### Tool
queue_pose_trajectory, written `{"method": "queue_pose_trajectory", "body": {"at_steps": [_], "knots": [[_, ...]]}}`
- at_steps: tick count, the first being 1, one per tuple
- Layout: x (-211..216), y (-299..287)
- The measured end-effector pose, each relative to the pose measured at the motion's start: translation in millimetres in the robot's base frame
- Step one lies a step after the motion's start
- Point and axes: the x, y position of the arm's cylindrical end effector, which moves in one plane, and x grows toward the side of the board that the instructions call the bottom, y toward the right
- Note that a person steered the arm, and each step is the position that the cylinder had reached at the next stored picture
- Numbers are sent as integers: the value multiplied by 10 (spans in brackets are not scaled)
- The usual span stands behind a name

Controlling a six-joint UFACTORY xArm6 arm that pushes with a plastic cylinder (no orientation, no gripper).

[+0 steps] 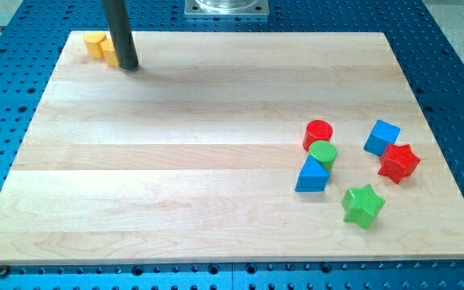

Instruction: Place your at the right side of the red star

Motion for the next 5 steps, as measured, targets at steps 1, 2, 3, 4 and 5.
{"method": "queue_pose_trajectory", "body": {"at_steps": [1, 2, 3, 4, 5], "knots": [[67, 387], [110, 1292], [302, 2349], [774, 3292], [1246, 3995]]}}
